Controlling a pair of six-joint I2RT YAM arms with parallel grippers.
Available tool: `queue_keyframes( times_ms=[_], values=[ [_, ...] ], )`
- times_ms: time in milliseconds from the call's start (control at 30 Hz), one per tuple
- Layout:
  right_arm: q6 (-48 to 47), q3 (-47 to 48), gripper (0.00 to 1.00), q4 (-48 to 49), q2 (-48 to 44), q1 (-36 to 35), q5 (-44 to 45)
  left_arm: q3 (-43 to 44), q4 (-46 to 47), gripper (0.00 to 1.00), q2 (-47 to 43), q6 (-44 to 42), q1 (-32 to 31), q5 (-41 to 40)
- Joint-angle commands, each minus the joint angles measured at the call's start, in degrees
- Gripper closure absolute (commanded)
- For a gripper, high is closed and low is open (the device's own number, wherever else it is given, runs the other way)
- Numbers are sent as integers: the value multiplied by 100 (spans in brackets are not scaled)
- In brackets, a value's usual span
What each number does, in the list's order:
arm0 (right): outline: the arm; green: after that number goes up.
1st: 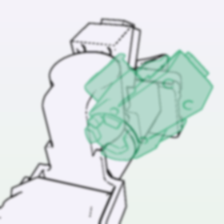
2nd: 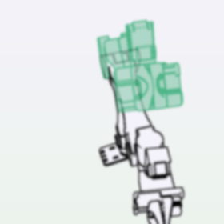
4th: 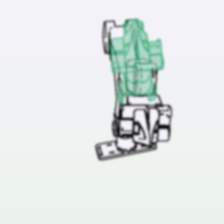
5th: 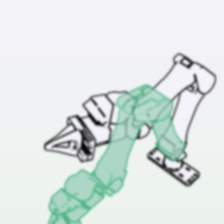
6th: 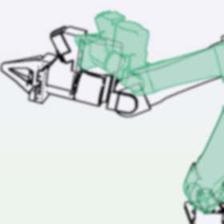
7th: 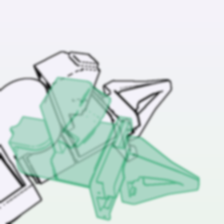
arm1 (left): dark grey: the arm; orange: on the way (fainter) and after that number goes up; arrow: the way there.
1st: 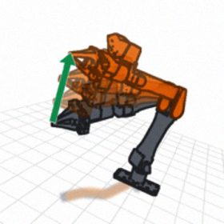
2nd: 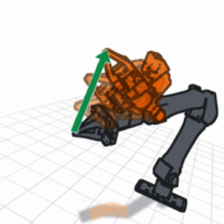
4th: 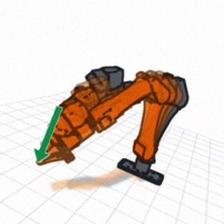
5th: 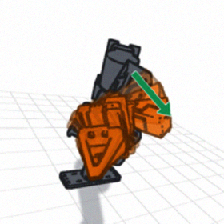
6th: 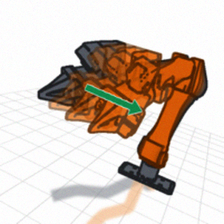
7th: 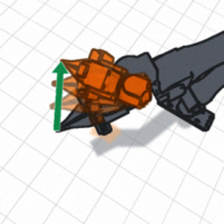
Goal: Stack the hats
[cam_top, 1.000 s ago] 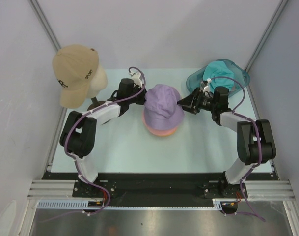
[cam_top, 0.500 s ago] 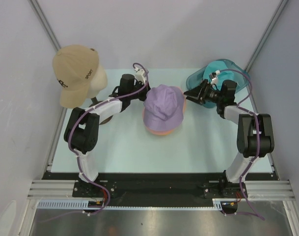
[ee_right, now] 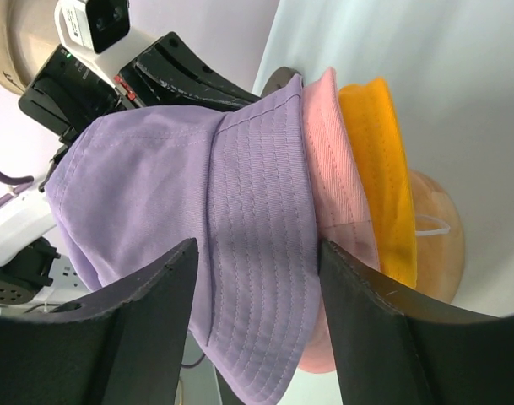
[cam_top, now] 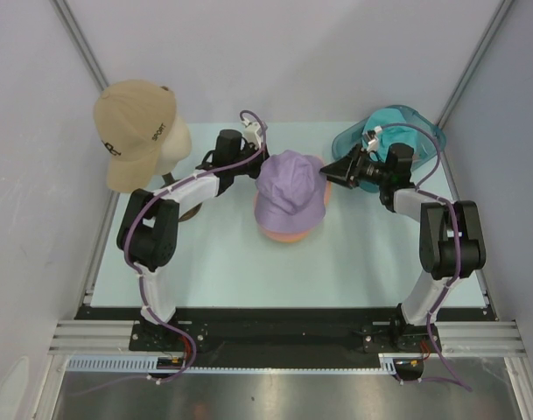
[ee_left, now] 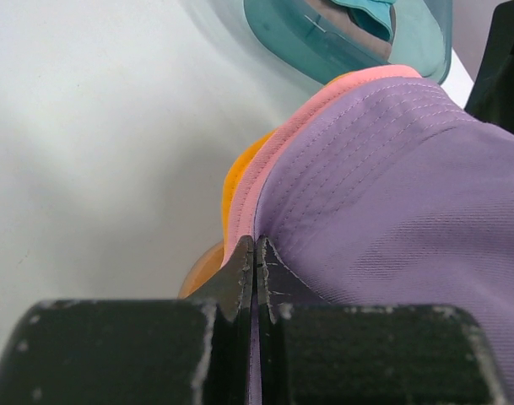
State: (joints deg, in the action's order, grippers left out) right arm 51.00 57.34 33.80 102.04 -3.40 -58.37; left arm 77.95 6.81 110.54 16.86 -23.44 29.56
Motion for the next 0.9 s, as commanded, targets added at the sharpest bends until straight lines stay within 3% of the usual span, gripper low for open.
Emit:
queue_keyframes(
  times_ms=[0, 133, 167, 267, 400, 500, 533, 633, 733, 867],
  values=[
    [-3, -117, 41, 241, 9, -91, -175, 185, -74, 100, 46, -87, -11, -125],
    [-108, -276, 64, 74, -17, -152, -175, 194, -127, 100, 82, -25, 6, -258],
    [-186, -285, 77, 22, -26, -170, -175, 185, -118, 100, 82, -16, 6, -301],
    [-379, -355, 100, -207, -35, -187, -140, 133, -110, 100, 64, 19, 6, -442],
    [-1185, -294, 100, -1417, -149, -196, 395, 45, -136, 100, -50, 273, 76, -731],
    [-1880, -189, 100, -2359, -386, -205, 932, 1, -285, 71, -269, 624, 182, -978],
    [-1979, -171, 100, -2500, -465, -196, 1002, -34, -285, 56, -374, 651, 208, -1013],
    [-2182, -162, 100, -2782, -536, -205, 1064, -148, -381, 34, -796, 739, 208, -1215],
    [-2252, -162, 100, -2835, -632, -258, 1073, -280, -636, 20, -1323, 897, 208, -1636],
    [-2218, -109, 100, -2800, -668, -354, 1143, -623, -1268, 11, -2114, 1240, 217, -2393]
  ],
)
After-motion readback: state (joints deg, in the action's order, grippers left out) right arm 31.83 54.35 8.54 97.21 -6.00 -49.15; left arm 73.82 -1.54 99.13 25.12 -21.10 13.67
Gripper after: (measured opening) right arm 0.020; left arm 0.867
